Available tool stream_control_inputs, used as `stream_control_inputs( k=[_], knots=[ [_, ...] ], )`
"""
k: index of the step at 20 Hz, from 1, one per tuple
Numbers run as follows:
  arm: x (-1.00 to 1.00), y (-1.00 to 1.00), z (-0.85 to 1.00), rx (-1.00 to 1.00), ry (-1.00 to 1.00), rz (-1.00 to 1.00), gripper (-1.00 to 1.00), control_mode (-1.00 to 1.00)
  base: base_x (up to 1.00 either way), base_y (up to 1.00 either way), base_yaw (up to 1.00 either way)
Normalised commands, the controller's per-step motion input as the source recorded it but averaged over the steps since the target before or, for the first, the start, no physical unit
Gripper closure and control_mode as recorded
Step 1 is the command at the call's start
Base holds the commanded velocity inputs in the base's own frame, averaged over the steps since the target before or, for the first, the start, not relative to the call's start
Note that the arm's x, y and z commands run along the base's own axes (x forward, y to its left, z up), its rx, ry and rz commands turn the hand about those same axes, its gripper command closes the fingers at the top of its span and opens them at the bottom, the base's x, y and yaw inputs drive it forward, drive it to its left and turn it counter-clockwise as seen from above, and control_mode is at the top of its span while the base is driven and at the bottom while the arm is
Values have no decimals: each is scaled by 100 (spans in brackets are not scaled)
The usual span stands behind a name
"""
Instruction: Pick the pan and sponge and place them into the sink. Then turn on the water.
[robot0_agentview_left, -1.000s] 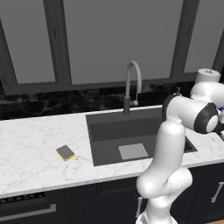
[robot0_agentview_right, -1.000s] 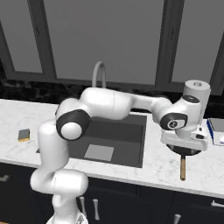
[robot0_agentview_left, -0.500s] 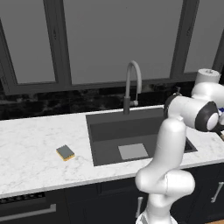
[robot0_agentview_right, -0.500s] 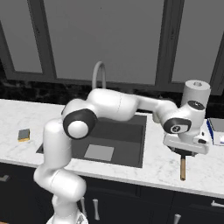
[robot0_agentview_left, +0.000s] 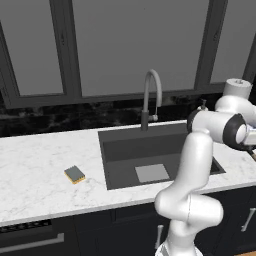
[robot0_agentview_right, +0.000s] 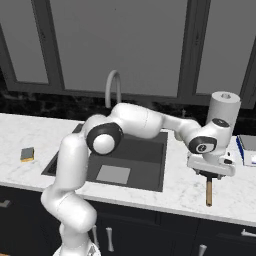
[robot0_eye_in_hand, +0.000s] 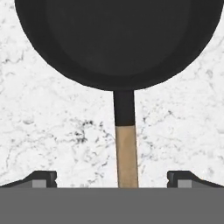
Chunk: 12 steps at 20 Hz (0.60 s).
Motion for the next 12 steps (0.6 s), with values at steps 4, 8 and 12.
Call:
stream_control_inputs(
  k=[4,8,12],
  knots=[
    [21,-22,-39,0,15,0,-100,-100,0,0,0],
    [16,-18,-42,0,16,0,-100,-100,0,0,0],
    [13,-16,-41,0,14,0,-100,-100,0,0,0]
  ],
)
